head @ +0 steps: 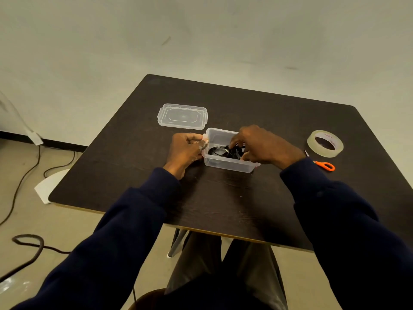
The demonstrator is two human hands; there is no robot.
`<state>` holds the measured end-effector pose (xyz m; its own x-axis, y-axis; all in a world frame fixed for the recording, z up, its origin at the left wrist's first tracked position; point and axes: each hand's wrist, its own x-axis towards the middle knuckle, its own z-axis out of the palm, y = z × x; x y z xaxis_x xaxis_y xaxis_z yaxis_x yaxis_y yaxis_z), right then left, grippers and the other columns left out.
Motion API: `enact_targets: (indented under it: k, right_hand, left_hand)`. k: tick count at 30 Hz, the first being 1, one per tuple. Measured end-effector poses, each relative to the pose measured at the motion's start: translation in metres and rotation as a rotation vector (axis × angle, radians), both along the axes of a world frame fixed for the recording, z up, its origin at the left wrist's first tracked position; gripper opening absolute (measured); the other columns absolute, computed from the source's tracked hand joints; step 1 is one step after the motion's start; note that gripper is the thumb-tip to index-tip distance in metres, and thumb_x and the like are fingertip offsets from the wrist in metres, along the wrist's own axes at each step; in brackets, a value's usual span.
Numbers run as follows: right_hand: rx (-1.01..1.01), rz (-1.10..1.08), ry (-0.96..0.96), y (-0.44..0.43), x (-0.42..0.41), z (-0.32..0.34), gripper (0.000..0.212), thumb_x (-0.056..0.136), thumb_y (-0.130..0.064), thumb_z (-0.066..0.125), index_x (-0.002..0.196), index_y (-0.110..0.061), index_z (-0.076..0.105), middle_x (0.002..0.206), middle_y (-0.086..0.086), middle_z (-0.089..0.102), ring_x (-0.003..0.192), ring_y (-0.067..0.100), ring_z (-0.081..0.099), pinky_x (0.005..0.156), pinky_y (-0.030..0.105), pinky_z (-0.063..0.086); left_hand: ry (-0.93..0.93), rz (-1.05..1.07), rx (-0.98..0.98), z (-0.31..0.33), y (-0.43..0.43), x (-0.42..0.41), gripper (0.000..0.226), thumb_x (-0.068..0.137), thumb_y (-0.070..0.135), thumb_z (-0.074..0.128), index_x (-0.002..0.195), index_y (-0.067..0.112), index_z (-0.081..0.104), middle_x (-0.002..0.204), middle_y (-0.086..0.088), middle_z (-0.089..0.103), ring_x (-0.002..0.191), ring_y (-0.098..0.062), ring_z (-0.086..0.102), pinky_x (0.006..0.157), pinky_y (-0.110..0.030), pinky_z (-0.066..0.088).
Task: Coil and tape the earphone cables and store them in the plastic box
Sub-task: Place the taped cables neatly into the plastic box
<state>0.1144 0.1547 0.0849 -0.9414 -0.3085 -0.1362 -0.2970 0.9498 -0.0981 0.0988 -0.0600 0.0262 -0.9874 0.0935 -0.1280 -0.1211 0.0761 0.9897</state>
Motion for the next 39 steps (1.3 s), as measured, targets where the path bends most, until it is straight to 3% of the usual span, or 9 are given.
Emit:
enact_targets:
  k: [6,13,18,22,27,30,35,37,39]
  right_hand:
    - [0.003,-0.010,-0.084,-0.003,-0.012,-0.003,0.036,0.081,0.000,0.082,0.110,-0.018,0.074,0.106,0.003,0.067,0.089,0.018,0.067,0.083,0.041,0.062]
    - [-0.087,-0.039,-0.136,0.005,-0.014,0.004,0.052,0.078,-0.006,0.087,0.123,-0.016,0.063,0.097,-0.001,0.068,0.086,0.014,0.067,0.082,0.034,0.059]
    - [-0.153,-0.025,-0.056,0.008,-0.008,0.003,0.037,0.077,-0.005,0.087,0.111,-0.012,0.075,0.099,0.002,0.072,0.082,0.009,0.068,0.075,0.026,0.059]
    - [-0.170,0.018,-0.054,0.009,-0.001,-0.002,0.035,0.081,-0.003,0.083,0.114,-0.013,0.077,0.108,0.000,0.073,0.077,-0.002,0.059,0.073,0.014,0.049]
    - [-0.309,-0.016,-0.010,0.019,0.004,0.010,0.036,0.081,-0.003,0.084,0.115,-0.012,0.076,0.092,-0.002,0.073,0.079,0.006,0.070,0.073,0.015,0.058]
    - [-0.350,-0.020,0.044,0.025,0.006,0.015,0.029,0.084,0.000,0.080,0.110,-0.010,0.077,0.090,-0.001,0.074,0.078,0.005,0.071,0.074,0.013,0.058]
    - [-0.384,-0.079,0.178,0.035,0.003,0.013,0.014,0.087,-0.005,0.079,0.099,-0.012,0.080,0.088,-0.001,0.076,0.075,0.004,0.071,0.073,0.018,0.059]
    - [-0.367,-0.118,0.241,0.037,0.001,0.009,0.009,0.087,-0.009,0.080,0.096,-0.012,0.081,0.089,0.001,0.076,0.076,0.003,0.068,0.070,0.014,0.053]
    - [-0.347,-0.155,0.282,0.038,-0.001,0.004,0.006,0.088,-0.010,0.079,0.093,-0.011,0.082,0.088,0.002,0.076,0.072,0.001,0.065,0.066,0.010,0.046]
  left_hand:
    - [-0.010,-0.008,0.017,0.003,0.001,0.001,0.011,0.094,0.006,0.072,0.092,0.017,0.074,0.096,-0.011,0.077,0.091,-0.026,0.075,0.088,-0.048,0.062]
    - [-0.001,-0.003,0.008,0.001,0.000,0.000,0.008,0.093,0.011,0.074,0.092,0.019,0.074,0.095,-0.008,0.077,0.088,-0.021,0.075,0.082,-0.038,0.064]
    - [0.001,0.024,0.017,0.000,0.001,0.003,0.005,0.093,0.012,0.074,0.097,0.015,0.075,0.091,-0.005,0.078,0.082,-0.015,0.075,0.071,-0.027,0.063]
    - [0.001,0.035,0.049,-0.002,0.000,0.004,0.005,0.093,0.011,0.074,0.096,0.015,0.076,0.092,-0.008,0.079,0.090,-0.024,0.077,0.079,-0.038,0.065]
    - [0.008,0.037,0.055,-0.002,-0.002,0.004,0.008,0.097,0.008,0.068,0.097,0.010,0.076,0.086,-0.008,0.077,0.075,-0.015,0.074,0.080,-0.041,0.064]
    - [-0.014,0.052,0.023,-0.002,-0.008,-0.004,0.011,0.097,0.011,0.069,0.104,0.007,0.076,0.094,-0.014,0.078,0.081,-0.022,0.073,0.084,-0.043,0.064]
    - [0.024,0.185,0.022,-0.006,-0.020,-0.026,0.005,0.095,0.007,0.071,0.094,0.007,0.075,0.086,-0.006,0.074,0.069,-0.015,0.067,0.075,-0.035,0.062]
    - [0.087,0.278,0.014,-0.011,-0.028,-0.039,0.010,0.092,0.004,0.072,0.088,0.012,0.075,0.079,-0.003,0.072,0.068,-0.013,0.066,0.066,-0.029,0.059]
    - [0.142,0.396,-0.019,-0.018,-0.034,-0.056,0.010,0.088,0.004,0.075,0.095,0.011,0.074,0.084,-0.004,0.073,0.075,-0.014,0.068,0.067,-0.029,0.057]
